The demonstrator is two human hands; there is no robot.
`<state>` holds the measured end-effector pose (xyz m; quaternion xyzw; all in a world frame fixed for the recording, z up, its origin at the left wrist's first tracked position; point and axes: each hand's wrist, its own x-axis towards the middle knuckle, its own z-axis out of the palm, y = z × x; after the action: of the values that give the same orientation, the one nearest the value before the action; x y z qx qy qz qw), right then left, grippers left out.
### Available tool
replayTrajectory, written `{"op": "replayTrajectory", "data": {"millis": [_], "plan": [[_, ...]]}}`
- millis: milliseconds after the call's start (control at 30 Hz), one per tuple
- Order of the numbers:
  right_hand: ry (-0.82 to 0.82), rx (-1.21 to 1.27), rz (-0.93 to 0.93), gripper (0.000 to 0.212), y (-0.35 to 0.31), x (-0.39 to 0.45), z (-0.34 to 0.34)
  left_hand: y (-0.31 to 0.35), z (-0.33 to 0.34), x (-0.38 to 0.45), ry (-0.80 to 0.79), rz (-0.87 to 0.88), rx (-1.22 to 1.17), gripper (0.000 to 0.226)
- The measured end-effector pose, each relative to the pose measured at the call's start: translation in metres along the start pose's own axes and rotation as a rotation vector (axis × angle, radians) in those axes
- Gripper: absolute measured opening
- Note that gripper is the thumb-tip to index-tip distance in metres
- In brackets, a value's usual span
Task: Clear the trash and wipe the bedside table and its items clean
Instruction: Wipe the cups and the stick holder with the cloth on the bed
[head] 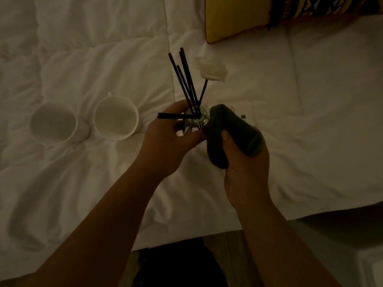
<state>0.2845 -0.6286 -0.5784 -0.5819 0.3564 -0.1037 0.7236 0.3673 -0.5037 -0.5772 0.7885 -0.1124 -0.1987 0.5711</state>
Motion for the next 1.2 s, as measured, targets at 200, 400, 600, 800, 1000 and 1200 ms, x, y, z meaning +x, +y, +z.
{"op": "replayTrajectory", "data": {"millis": [200,400,600,800,1000,1200], "plan": [[-0.073,0.084,0.061,0.064,-0.012,0.006,0.018,0.016,-0.018,-0.008,-0.089,0.14,0.048,0.037],[-0.12,0.316,0.188,0.04,-0.03,0.016,0.035,0.023,-0.03,0.001,-0.114,0.177,0.002,0.042],[-0.209,0.447,0.341,0.048,-0.032,0.032,0.045,0.026,-0.042,0.005,-0.226,0.183,-0.073,0.043],[-0.201,0.556,0.21,0.036,-0.032,0.024,0.062,0.034,-0.027,0.003,0.035,0.142,0.0,0.038],[-0.22,0.642,0.204,0.042,-0.025,-0.004,0.075,0.039,-0.035,0.009,0.147,0.13,-0.072,0.031],[-0.192,0.646,0.297,0.05,-0.042,0.018,0.068,0.038,-0.049,0.011,-0.147,0.154,-0.189,0.04]]}}
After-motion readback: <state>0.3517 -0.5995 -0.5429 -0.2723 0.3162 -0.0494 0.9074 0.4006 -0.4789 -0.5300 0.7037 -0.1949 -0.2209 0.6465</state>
